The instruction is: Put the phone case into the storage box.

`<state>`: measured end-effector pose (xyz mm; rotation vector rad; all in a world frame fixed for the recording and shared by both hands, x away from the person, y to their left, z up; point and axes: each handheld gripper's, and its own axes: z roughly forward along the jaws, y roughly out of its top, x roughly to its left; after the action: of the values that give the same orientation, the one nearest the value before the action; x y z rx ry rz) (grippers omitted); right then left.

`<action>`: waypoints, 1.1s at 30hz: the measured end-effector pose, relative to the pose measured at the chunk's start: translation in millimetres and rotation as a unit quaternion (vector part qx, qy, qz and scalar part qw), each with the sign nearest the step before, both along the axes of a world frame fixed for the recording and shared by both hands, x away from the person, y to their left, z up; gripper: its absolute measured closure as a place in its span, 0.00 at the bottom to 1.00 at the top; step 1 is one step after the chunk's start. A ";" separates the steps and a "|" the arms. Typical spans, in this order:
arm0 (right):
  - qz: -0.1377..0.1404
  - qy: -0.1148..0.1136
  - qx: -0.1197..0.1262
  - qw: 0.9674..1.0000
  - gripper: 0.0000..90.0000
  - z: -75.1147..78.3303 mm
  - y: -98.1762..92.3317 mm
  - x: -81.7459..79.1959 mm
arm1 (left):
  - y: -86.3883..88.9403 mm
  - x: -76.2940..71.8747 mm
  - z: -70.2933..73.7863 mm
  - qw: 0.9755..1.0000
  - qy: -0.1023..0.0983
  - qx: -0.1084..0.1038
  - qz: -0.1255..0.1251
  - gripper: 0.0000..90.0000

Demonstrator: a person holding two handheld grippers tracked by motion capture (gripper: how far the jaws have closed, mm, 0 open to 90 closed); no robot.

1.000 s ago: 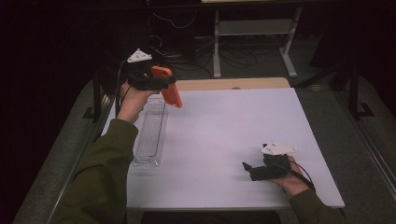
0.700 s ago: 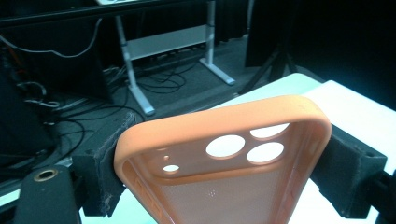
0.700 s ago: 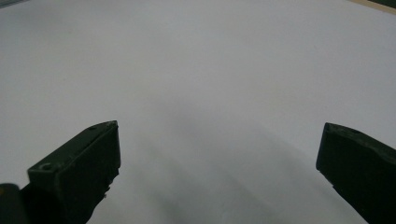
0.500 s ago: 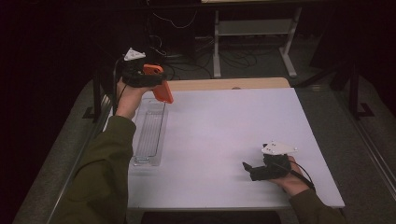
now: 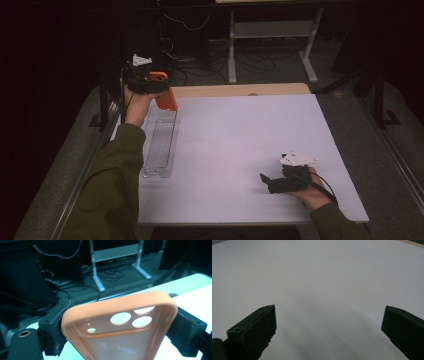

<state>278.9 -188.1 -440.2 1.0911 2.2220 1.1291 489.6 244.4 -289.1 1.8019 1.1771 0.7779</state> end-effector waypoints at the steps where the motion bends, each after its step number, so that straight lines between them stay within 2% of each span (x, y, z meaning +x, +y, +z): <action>1: 0.000 -0.001 0.000 1.000 0.00 -0.1 0.0 0.2 | 0.7 1.0 -1.4 1.000 0.002 -0.001 0.003 0.16; 4: -0.001 0.002 0.001 1.000 0.00 -0.1 0.4 -0.2 | 2.6 3.3 -4.4 1.000 0.010 0.007 0.011 0.16; 6: 0.000 0.000 0.000 1.000 0.00 -0.1 0.0 0.2 | 2.0 4.5 -7.1 1.000 0.010 0.002 0.020 0.16; 8: 0.001 0.000 0.000 1.000 0.00 0.1 -0.1 0.1 | 2.9 5.3 -9.8 0.999 0.017 0.014 0.027 0.16; 11: 0.001 -0.001 0.000 1.000 0.00 0.2 -0.1 -0.1 | 3.8 7.3 -16.3 0.999 0.029 0.020 0.034 0.16; 12: 0.001 -0.001 0.000 1.000 0.00 0.2 -0.1 -0.1 | 3.1 8.5 -19.1 0.999 0.028 0.014 0.039 0.16; 15: 0.001 0.000 0.000 1.000 0.00 0.2 -0.3 -0.1 | 4.1 10.7 -25.0 0.998 0.036 0.022 0.043 0.16; 16: 0.001 -0.001 0.000 1.000 0.00 0.3 -0.5 0.0 | 4.0 11.3 -27.0 0.998 0.036 0.017 0.046 0.16; 19: 0.000 0.000 0.002 1.000 0.00 0.4 -0.8 0.2 | 4.8 12.9 -31.3 0.997 0.044 0.029 0.053 0.16; 23: 0.001 -0.001 0.002 1.000 0.00 0.5 -0.8 -0.1 | 3.9 14.0 -37.0 0.997 0.046 0.027 0.060 0.16; 24: 0.001 -0.002 0.002 1.000 0.00 0.6 -0.7 -0.2 | 3.9 13.8 -38.3 0.996 0.050 0.034 0.061 0.16; 31: 0.002 -0.002 0.001 1.000 0.00 0.4 -0.6 0.2 | 4.3 16.8 -50.7 0.995 0.062 0.039 0.070 0.16; 33: 0.001 -0.001 0.002 1.000 0.00 0.5 -0.7 0.4 | 2.5 17.3 -53.2 0.995 0.062 0.034 0.076 0.16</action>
<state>279.3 -188.8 -439.6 1.0888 2.2207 1.1342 506.9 246.9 -342.3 1.8551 1.3966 0.8109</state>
